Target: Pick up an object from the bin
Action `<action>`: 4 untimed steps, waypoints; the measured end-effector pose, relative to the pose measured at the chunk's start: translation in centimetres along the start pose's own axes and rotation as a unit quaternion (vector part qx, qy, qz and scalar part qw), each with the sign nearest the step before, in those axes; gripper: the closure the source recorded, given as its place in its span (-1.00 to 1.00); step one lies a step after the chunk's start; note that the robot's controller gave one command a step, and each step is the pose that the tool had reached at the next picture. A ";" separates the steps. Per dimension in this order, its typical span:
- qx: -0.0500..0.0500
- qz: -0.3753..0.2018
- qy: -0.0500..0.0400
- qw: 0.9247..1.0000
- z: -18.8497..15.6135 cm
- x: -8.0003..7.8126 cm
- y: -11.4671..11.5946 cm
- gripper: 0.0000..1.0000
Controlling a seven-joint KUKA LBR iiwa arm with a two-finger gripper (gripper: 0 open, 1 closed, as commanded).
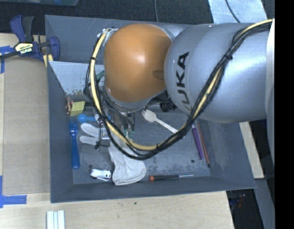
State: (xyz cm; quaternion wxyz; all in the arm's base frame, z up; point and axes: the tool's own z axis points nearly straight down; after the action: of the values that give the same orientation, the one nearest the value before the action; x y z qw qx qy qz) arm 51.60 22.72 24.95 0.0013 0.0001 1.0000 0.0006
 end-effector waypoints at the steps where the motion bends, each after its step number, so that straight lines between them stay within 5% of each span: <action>1: 0.000 0.001 0.000 1.000 10.2 3.3 -4.8 -1.00; 2: -0.004 -0.060 -0.008 0.998 13.5 -2.7 -1.4 -1.00; 3: 0.001 0.015 0.001 1.000 16.0 2.7 -2.0 -1.00; 4: -0.002 -0.287 -0.013 0.958 17.6 -5.2 -3.5 1.00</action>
Offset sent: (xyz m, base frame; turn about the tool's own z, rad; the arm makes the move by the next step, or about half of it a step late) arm 0.0266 -0.0141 -0.1341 -0.1203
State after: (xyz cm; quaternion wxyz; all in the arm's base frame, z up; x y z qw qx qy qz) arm 56.87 19.20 7.35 0.0145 -0.2869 0.9578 0.0026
